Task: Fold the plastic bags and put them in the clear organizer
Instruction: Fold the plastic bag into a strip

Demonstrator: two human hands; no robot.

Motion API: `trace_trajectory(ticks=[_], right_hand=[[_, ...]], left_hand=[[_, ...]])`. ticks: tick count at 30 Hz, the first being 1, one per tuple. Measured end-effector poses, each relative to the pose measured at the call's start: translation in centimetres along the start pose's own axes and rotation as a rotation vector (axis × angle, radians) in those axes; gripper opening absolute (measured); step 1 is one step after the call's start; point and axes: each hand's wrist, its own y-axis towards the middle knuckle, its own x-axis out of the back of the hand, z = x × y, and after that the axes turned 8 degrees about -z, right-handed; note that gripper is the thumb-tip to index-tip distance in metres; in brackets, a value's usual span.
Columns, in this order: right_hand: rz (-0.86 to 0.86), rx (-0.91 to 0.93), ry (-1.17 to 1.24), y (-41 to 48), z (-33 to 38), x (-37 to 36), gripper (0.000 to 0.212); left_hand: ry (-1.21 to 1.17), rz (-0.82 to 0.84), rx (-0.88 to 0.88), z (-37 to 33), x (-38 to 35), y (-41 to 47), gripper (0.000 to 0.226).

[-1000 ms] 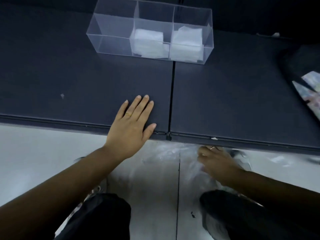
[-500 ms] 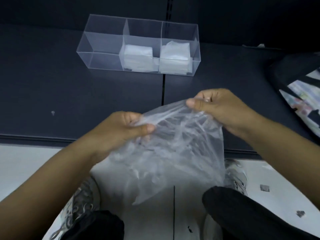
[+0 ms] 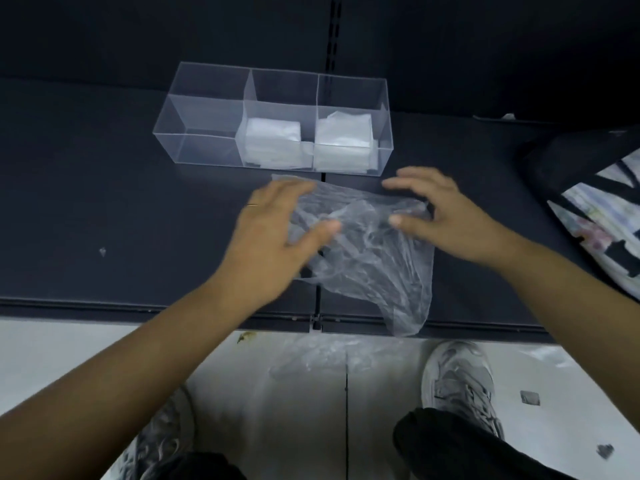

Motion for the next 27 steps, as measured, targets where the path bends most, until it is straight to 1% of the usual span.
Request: trace_trajectory(ticks=[2, 3, 4, 5, 7, 9, 10, 11, 12, 13, 15, 16, 19, 22, 24, 26, 27], right_hand=[[0.128, 0.025, 0.001, 0.1, 0.4, -0.4, 0.060], [0.150, 0.017, 0.025, 0.2, 0.5, -0.8, 0.063], [0.152, 0.004, 0.065, 0.2, 0.6, -1.3, 0.066], [0.151, -0.009, 0.106, 0.1, 0.7, -1.7, 0.068], [0.144, -0.027, 0.145, 0.0, 0.6, -2.5, 0.070], [0.133, -0.064, 0.168, 0.1, 0.2, -2.8, 0.064], [0.127, -0.087, 0.179, 0.1, 0.0, -2.7, 0.055], [0.118, -0.099, 0.193, 0.1, -0.2, -2.5, 0.043], [0.108, -0.103, 0.213, 0.1, -0.4, -2.2, 0.027], [0.097, -0.110, 0.247, 0.0, -0.5, -2.0, 0.019], [0.073, -0.135, 0.373, -0.3, -0.8, -1.3, 0.037], [0.055, -0.161, 0.479, -0.6, -0.8, -0.9, 0.040], [0.052, -0.228, 0.818, -1.5, -0.6, -0.1, 0.031], [-0.002, -0.313, 1.032, -2.0, 0.4, 0.1, 0.023], [-0.121, -0.367, 1.083, -2.1, 1.3, 0.1, 0.013], [-0.228, -0.378, 1.052, -2.0, 2.0, 0.3, 0.014], [-0.249, -0.372, 1.026, -1.9, 2.4, 0.5, 0.015]], left_hand=[[0.006, 0.144, -0.023, -1.7, -2.4, 1.2, 0.084], [0.029, 0.176, -0.030, -2.3, -3.4, 1.8, 0.084], [0.065, 0.178, -0.044, -2.5, -4.3, 2.5, 0.079], [0.101, 0.163, -0.059, -2.3, -5.0, 3.0, 0.068], [0.095, 0.102, -0.057, -1.4, -5.6, 3.4, 0.037], [-0.037, 0.049, 0.000, -0.7, -5.2, 3.1, 0.020], [-0.137, 0.033, 0.036, -0.4, -4.8, 2.7, 0.015], [-0.253, 0.022, 0.080, -0.4, -4.2, 2.4, 0.013], [-0.364, 0.002, 0.127, -0.4, -3.6, 2.1, 0.015], [-0.453, -0.027, 0.178, -0.3, -2.9, 1.8, 0.017], [-0.559, -0.087, 0.282, 0.0, -1.7, 1.4, 0.019], [-0.597, -0.113, 0.327, 0.3, -1.2, 1.2, 0.020], [-0.665, -0.161, 0.446, 1.1, -0.4, 0.4, 0.026], [-0.722, -0.161, 0.516, 1.1, -0.1, -0.5, 0.037], [-0.783, -0.141, 0.522, 1.2, 0.3, -1.2, 0.040], [-0.778, -0.111, 0.515, 1.4, 0.9, -1.9, 0.035], [-0.765, -0.110, 0.525, 1.7, 1.3, -2.2, 0.033]])
